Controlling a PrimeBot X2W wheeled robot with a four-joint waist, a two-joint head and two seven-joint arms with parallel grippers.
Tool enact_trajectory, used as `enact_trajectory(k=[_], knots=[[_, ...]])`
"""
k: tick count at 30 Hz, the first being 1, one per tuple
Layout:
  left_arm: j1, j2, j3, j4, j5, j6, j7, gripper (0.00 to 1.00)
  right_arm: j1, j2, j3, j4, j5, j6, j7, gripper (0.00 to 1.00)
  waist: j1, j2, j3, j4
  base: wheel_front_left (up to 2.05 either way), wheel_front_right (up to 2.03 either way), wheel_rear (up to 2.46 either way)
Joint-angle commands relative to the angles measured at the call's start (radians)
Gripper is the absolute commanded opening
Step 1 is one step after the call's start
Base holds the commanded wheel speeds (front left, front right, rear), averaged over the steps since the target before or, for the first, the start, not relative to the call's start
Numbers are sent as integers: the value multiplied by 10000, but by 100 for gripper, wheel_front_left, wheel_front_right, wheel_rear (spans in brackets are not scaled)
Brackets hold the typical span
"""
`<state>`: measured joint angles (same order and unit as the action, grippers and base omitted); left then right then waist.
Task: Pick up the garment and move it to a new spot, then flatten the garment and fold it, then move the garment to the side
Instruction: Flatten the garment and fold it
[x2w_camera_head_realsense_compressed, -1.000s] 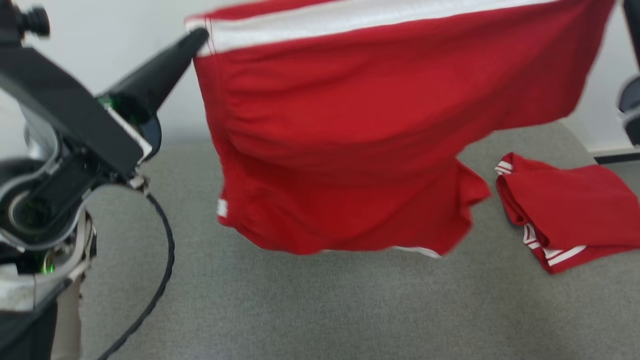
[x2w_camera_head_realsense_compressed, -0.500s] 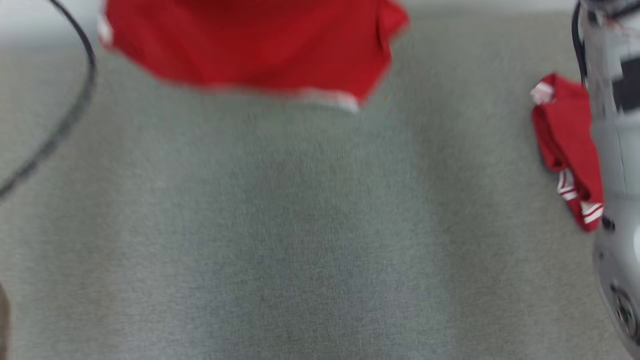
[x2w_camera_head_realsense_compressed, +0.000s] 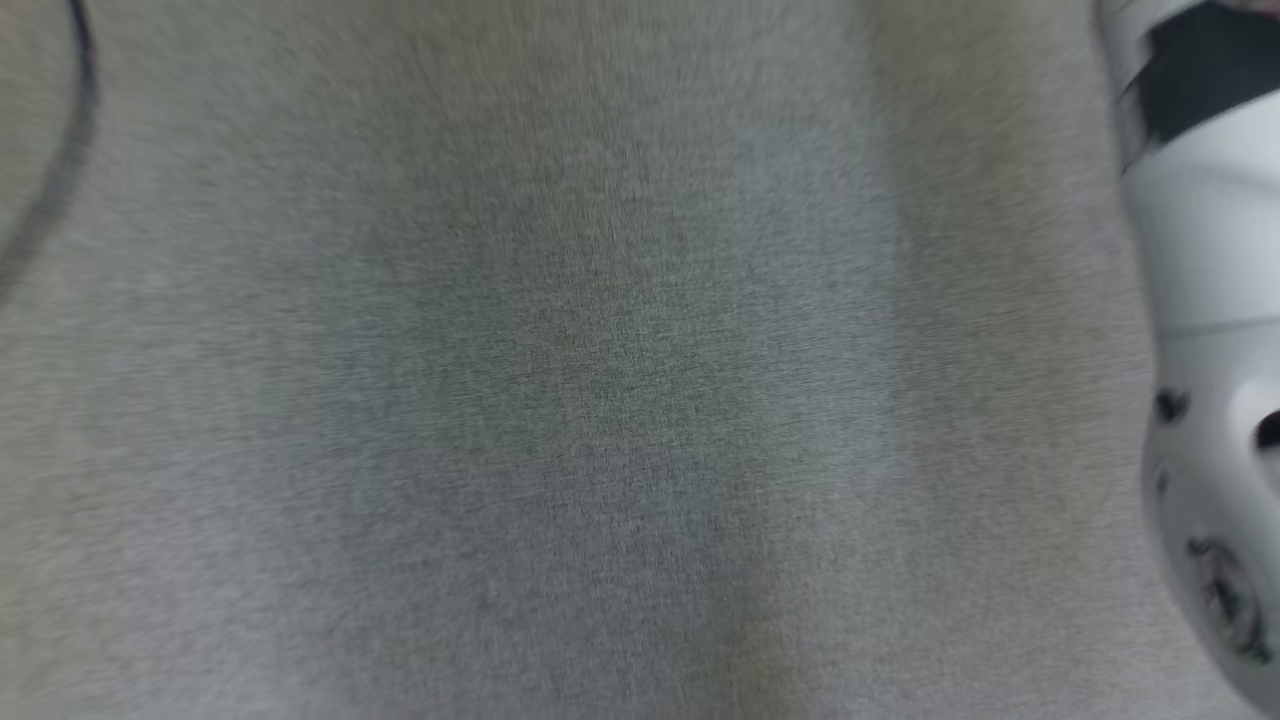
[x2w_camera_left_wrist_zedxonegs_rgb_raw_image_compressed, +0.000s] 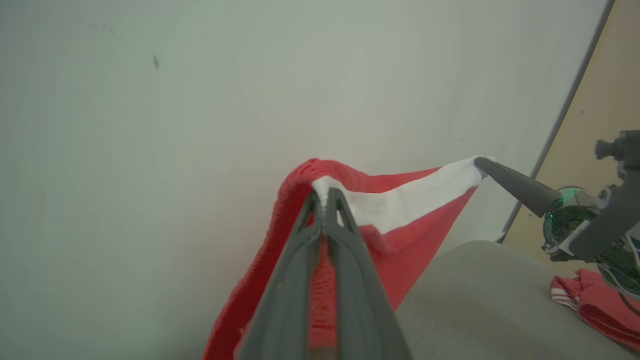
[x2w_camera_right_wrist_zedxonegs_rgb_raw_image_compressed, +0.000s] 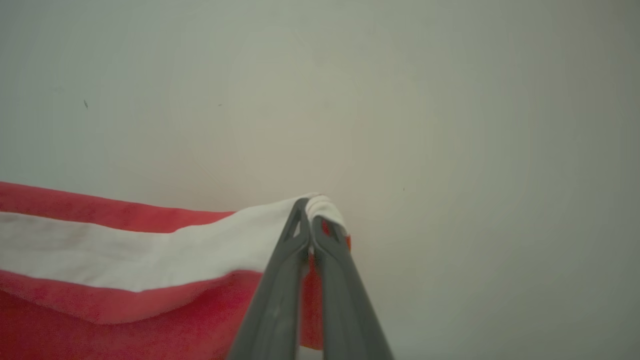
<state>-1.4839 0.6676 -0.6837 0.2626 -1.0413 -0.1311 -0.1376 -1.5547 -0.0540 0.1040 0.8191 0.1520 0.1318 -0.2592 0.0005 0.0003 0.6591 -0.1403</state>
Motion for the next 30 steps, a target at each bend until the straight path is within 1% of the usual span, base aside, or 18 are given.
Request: enact_trajectory(k=[1, 4, 7, 10, 13, 14, 15, 19, 20, 21, 25, 26, 30], knots=[[456, 307, -732, -203, -495, 10, -443, 0, 440, 47, 192, 178, 155, -28, -61, 0, -5, -3, 1199, -128, 0, 0, 0], [1106, 953, -1780, -824, -1289, 10, -905, 0, 1247, 46, 656, 313, 538, -28, -65, 0, -5, -3, 1060, -82, 0, 0, 0], [1956, 1568, -2688, -1791, -1954, 9, -1129, 0, 2066, -27, 1226, 506, 980, -28, -68, 0, -5, -3, 726, -11, 0, 0, 0], [3051, 2190, -3346, -2724, -2533, 8, -1226, 0, 3160, -624, 1940, 183, 1760, -28, 115, 0, -5, -3, 261, 76, 0, 0, 0], [4191, 2582, -3923, -3396, -2791, 6, -1249, 0, 4386, -1438, 2585, -818, 2782, -28, 309, 0, -5, -3, -235, 166, 0, 0, 0], [4521, 2608, -3986, -3517, -2832, 6, -1237, 0, 4795, -1722, 2723, -1254, 3129, -28, 336, 0, -5, -3, -414, 200, 0, 0, 0], [4521, 2608, -3986, -3517, -2832, 6, -1237, 0, 4795, -1722, 2723, -1254, 3129, -28, 336, 0, -5, -3, -414, 200, 0, 0, 0], [5661, 2464, -3951, -3726, -2641, 5, -1246, 0, 6623, -2892, 3265, -3051, 4219, -28, 756, 0, -5, -3, -1135, 265, 0, 0, 0], [6139, 2294, -3669, -3604, -2539, 4, -1249, 0, 7540, -3384, 3377, -3811, 4604, -28, 909, 0, -5, -3, -1517, 277, 0, 0, 0], [6407, 2198, -3522, -3559, -2473, 6, -1251, 0, 8009, -3648, 3486, -4193, 4676, -28, 982, 0, -5, -3, -1713, 274, 0, 0, 0], [7505, 2024, -3192, -3596, -2182, 6, -1252, 0, 9541, -4307, 3430, -5350, 4946, -28, 1151, 0, -5, -3, -2462, 190, 0, 0, 0], [8114, 1986, -3073, -3710, -2087, 6, -1253, 0, 10263, -4557, 3245, -5888, 5051, -28, 1244, 0, -5, -3, -2824, 173, 0, 0, 0], [9379, 1844, -2684, -4013, -2051, 6, -1255, 0, 11649, -4956, 2725, -6946, 5290, -28, 1552, 0, -5, -3, -3528, 143, 0, 0, 0]])
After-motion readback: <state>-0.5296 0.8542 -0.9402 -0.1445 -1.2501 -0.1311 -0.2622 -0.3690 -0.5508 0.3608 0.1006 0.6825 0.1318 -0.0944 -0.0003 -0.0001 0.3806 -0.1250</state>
